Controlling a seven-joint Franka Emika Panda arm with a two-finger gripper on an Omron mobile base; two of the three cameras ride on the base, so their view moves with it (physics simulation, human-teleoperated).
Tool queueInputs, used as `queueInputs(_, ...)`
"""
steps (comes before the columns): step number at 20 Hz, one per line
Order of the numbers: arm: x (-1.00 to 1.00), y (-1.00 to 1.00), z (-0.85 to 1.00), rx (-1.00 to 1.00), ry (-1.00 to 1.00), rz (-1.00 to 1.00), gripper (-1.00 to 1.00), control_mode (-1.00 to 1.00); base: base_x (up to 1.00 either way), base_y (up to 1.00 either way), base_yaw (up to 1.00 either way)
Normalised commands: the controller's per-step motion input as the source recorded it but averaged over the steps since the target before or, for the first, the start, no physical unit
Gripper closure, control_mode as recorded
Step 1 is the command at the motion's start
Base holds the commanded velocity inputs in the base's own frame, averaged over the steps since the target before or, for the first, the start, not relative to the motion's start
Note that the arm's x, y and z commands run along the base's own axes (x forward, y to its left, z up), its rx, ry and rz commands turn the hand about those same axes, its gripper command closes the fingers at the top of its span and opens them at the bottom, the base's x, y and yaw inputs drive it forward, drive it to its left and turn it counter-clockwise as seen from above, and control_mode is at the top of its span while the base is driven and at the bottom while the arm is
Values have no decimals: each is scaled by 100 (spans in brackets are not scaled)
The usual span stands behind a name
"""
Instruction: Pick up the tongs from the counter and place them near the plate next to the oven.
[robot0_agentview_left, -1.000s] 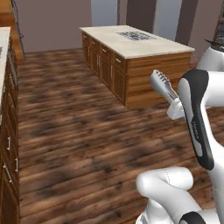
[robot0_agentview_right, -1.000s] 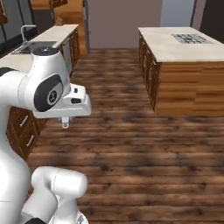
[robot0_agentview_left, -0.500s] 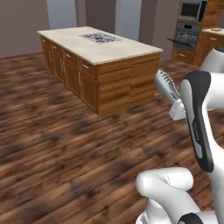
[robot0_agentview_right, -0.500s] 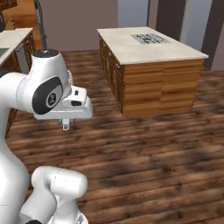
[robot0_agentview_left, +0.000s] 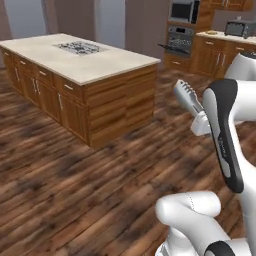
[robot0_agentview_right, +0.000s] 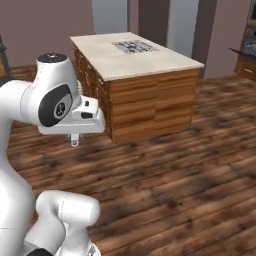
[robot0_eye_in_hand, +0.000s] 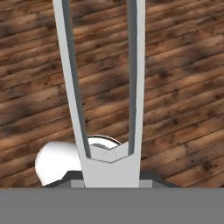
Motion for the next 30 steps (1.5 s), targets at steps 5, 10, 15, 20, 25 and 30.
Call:
queueInputs(5, 0, 0, 0, 0, 0, 0, 100, 100, 62, -12, -64)
queueInputs(10, 0, 0, 0, 0, 0, 0, 100, 100, 92, -11, -54)
queueInputs(15, 0, 0, 0, 0, 0, 0, 100, 100, 100, 0, -38)
queueInputs(20, 0, 0, 0, 0, 0, 0, 100, 100, 100, 0, -29)
queueInputs(25, 0, 0, 0, 0, 0, 0, 100, 100, 100, 7, -11)
queueInputs(30, 0, 0, 0, 0, 0, 0, 100, 100, 100, 8, -7)
